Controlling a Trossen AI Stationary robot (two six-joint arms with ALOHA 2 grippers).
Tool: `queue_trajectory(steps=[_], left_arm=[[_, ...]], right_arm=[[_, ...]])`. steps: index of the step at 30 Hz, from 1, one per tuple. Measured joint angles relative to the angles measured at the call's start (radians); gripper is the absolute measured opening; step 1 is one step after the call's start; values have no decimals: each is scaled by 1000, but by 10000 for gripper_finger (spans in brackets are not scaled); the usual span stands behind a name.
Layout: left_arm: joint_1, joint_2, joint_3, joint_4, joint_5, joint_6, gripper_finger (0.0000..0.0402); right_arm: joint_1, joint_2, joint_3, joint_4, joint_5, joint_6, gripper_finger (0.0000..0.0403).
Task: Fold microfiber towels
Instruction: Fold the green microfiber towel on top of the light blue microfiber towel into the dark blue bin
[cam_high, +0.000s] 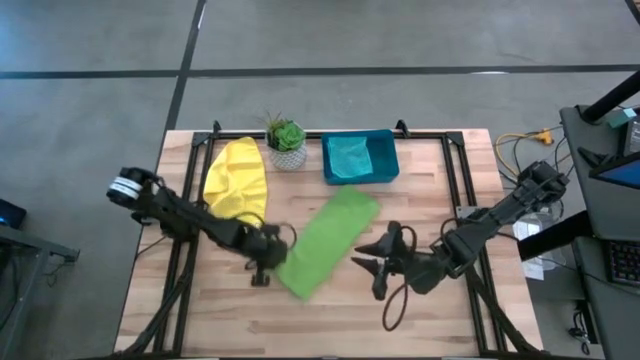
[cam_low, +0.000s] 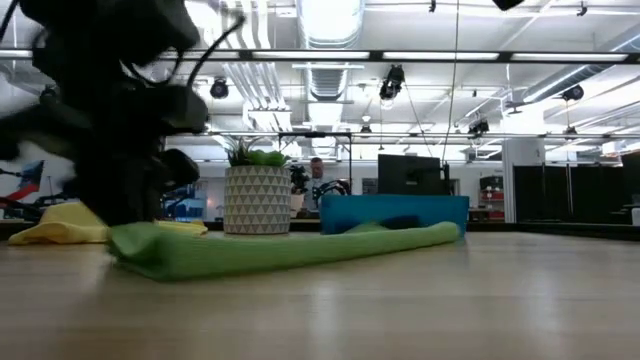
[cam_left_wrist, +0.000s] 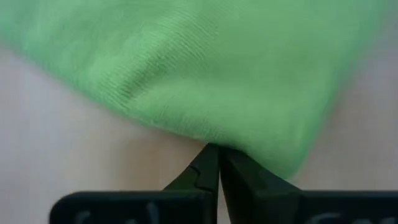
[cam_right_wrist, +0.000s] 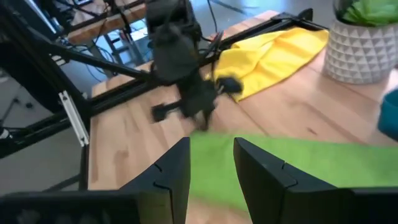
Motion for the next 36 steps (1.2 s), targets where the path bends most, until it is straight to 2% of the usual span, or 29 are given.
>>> queue_trajectory(steps=[5,7,12,16,20,25,31,36], left_arm=[[-89,103,94,140,78,2,0],[-112,130,125,101,77,-1,0],[-113,113,126,-16,28,-75,0],[-120,52,90,-70,29,-114,0],[-136,-23,41,-94,24,-180,0],[-162,-103,-22,-73,-34,-262,0],[-180,-144,-56,-58,-81,-341,0],[-185,-144,-57,23,-85,-343,0]], right_arm=[[-8,64,42,-7,-22,-65,118],[-8,98,67,-5,-64,-107,118],[-7,244,151,-32,-266,-259,126],[-7,396,250,-154,-413,-348,159],[-7,522,350,-279,-421,-485,203],[-5,643,430,-301,-420,-692,241],[-13,736,475,-312,-432,-778,243],[-38,748,476,-310,-437,-818,229]])
